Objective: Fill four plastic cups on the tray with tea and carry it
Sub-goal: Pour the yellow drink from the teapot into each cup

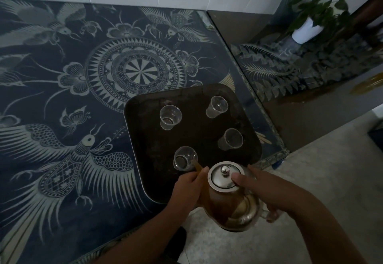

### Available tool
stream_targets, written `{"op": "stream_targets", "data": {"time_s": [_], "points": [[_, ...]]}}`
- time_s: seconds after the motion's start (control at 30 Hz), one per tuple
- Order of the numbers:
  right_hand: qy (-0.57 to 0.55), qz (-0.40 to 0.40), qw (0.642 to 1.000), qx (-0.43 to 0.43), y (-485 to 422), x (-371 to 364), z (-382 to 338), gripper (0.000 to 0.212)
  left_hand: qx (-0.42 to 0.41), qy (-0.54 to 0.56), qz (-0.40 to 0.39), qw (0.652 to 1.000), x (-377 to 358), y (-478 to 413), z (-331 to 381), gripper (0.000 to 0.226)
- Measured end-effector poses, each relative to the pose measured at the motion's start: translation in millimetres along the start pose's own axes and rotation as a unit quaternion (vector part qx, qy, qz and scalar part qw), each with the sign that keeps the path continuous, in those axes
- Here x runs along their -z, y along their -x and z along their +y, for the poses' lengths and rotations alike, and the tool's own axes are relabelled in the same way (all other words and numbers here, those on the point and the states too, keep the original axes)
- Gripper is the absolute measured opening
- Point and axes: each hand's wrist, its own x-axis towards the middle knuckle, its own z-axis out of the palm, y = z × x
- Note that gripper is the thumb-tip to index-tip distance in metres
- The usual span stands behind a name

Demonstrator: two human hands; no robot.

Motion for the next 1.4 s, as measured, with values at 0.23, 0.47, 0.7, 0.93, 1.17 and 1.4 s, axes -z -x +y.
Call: {"op": "stream_targets", "data": {"time_s": [0.23,0.47,0.7,0.93,1.17,1.4], "points": [[0.025,-0.009,0.999,0.021,-5,2,-5,0.090,-0.005,0.003,0.008,1.000,2,-2,-2,0.052],[0.066,-0.012,0.997,0.028,-15,5,-3,0.131,0.011,0.008,0.002,1.000,3,-1,1,0.051],[0.069,-0.015,0.997,0.024,-13,7,-3,0.115,0.015,0.029,-0.018,0.999,3,-2,0,0.049],[0.085,-0.006,0.995,0.060,-7,10,-4,0.092,0.037,0.050,-0.025,0.998,-1,1,2,0.044],[0.086,-0.007,0.994,0.072,-3,11,-4,0.060,0.025,0.039,-0.030,0.998,-1,5,2,0.046],[0.094,-0.010,0.993,0.067,-2,13,-4,0.075,0.032,0.042,-0.028,0.998,-2,5,2,0.047]]}}
